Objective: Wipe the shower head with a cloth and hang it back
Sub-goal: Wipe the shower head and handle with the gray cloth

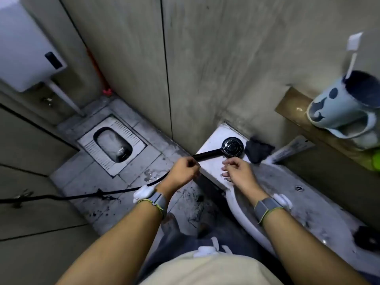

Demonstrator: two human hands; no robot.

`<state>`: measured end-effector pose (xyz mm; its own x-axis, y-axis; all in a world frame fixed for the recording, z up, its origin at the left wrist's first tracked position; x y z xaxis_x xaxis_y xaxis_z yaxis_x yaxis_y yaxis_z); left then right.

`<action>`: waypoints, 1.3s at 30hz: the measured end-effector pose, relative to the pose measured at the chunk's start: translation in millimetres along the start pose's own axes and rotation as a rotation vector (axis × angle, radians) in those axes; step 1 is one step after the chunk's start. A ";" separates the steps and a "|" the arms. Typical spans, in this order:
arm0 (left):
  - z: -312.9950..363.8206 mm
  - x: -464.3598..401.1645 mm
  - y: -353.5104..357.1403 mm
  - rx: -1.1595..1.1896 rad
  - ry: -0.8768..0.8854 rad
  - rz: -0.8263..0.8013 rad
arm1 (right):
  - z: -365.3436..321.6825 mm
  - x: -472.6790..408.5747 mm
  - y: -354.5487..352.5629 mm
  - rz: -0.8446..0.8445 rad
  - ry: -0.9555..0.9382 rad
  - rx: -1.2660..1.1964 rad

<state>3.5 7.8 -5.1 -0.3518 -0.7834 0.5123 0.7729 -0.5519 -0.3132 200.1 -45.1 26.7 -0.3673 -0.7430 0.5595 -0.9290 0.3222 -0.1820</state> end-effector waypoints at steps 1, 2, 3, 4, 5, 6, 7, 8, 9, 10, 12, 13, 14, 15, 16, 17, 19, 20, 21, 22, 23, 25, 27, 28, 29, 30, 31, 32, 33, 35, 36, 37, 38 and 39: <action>0.4 -4.7 2.7 -0.002 0.007 0.014 | -0.7 -4.3 -7.0 0.050 -0.033 0.028; 6.3 -7.7 2.9 -0.026 0.000 0.026 | -4.0 -9.0 -18.0 0.119 -0.078 0.076; 11.6 -12.8 3.3 -0.044 -0.008 0.036 | -4.6 -16.8 -29.3 0.190 -0.127 0.152; 12.8 -11.8 0.2 -0.067 -0.019 0.039 | -5.5 -17.3 -34.2 0.250 -0.159 0.253; 14.8 -16.4 -0.8 -0.084 -0.014 0.049 | -6.2 -23.2 -42.5 0.313 -0.188 0.351; 20.3 -20.3 0.4 -0.133 -0.012 0.066 | -8.5 -28.6 -52.9 0.372 -0.200 0.428; 23.9 -24.6 3.8 -0.183 -0.006 0.089 | -8.7 -35.8 -63.1 0.409 -0.198 0.464; 27.7 -27.2 4.8 -0.260 0.001 0.126 | -9.9 -41.7 -69.1 0.430 -0.184 0.491; 25.1 -27.6 1.5 -0.334 0.004 0.187 | -9.6 -45.0 -69.4 0.439 -0.185 0.525; 24.6 -28.6 -0.4 -0.401 -0.004 0.252 | -10.0 -48.2 -71.8 0.442 -0.192 0.563; 26.0 -34.2 -0.9 -0.466 -0.030 0.348 | -12.6 -58.2 -77.9 0.439 -0.252 0.627; 24.9 -36.1 -1.0 -0.489 -0.044 0.360 | -13.3 -61.9 -78.9 0.435 -0.296 0.648; 24.1 -39.0 -0.7 -0.514 -0.069 0.347 | -14.2 -65.6 -80.2 0.431 -0.330 0.664; 21.9 -42.7 -0.2 -0.535 -0.096 0.317 | -14.9 -69.9 -81.3 0.429 -0.362 0.679; 20.5 -45.4 0.3 -0.548 -0.125 0.279 | -16.4 -73.2 -82.0 0.429 -0.370 0.708; 18.6 -48.3 0.8 -0.552 -0.140 0.247 | -17.3 -77.2 -82.6 0.418 -0.373 0.745; 15.7 -52.4 2.6 -0.563 -0.145 0.192 | -18.9 -82.6 -83.2 0.382 -0.337 0.825; 15.9 -54.3 3.2 -0.582 -0.144 0.166 | -20.3 -84.8 -83.7 0.367 -0.309 0.860; 15.0 -57.0 5.0 -0.603 -0.148 0.141 | -19.5 -88.3 -84.7 0.357 -0.283 0.886; 15.8 -58.9 6.1 -0.629 -0.154 0.117 | -20.3 -89.2 -85.8 0.348 -0.260 0.898; 16.7 -60.5 7.1 -0.662 -0.154 0.099 | -20.8 -89.8 -87.1 0.339 -0.257 0.901; 18.6 -64.2 7.5 -0.733 -0.157 0.073 | -22.7 -88.8 -88.3 0.328 -0.280 0.892; 19.4 -70.4 8.4 -0.789 -0.156 0.050 | -24.0 -84.8 -89.6 0.327 -0.327 0.868; 19.3 -72.5 7.9 -0.808 -0.156 0.039 | -23.8 -81.3 -89.1 0.329 -0.346 0.855; 19.3 -76.0 8.6 -0.825 -0.145 0.030 | -23.6 -78.0 -90.1 0.337 -0.351 0.844; 18.8 -79.2 8.8 -0.839 -0.132 0.024 | -23.2 -75.1 -90.7 0.344 -0.348 0.834; 17.5 -81.5 8.1 -0.852 -0.122 0.021 | -22.9 -74.0 -90.7 0.346 -0.350 0.824; 16.9 -84.1 8.7 -0.867 -0.111 0.018 | -22.9 -72.4 -92.6 0.354 -0.360 0.815; 16.5 -85.5 9.5 -0.882 -0.100 0.015 | -23.1 -71.2 -95.3 0.364 -0.386 0.809; 15.8 -86.7 10.3 -0.900 -0.081 0.015 | -24.1 -68.6 -100.3 0.365 -0.488 0.829; 16.2 -86.7 10.3 -0.911 -0.073 0.012 | -25.1 -67.1 -102.5 0.362 -0.540 0.845; 17.0 -86.2 9.9 -0.929 -0.066 0.008 | -26.1 -66.4 -104.0 0.365 -0.579 0.851; 18.0 -86.0 9.0 -0.945 -0.057 -0.001 | -27.5 -66.0 -105.0 0.369 -0.606 0.841; 19.1 -86.0 8.1 -0.953 -0.046 -0.013 | -28.9 -65.7 -105.1 0.371 -0.628 0.821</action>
<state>50.2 76.2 -36.4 -0.3203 -0.7750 0.5448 0.0067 -0.5769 -0.8168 323.2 -13.2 32.4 -0.3714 -0.9219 -0.1105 -0.4173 0.2721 -0.8671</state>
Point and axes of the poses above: each hand's wrist, its own x-axis away from the middle knuckle, its own y-axis out of the palm, z = x × y, the point moved 1 cm from there along -x, towards the middle knuckle, and after that the axes turned 8 degrees about -x, right-handed, at the moved point
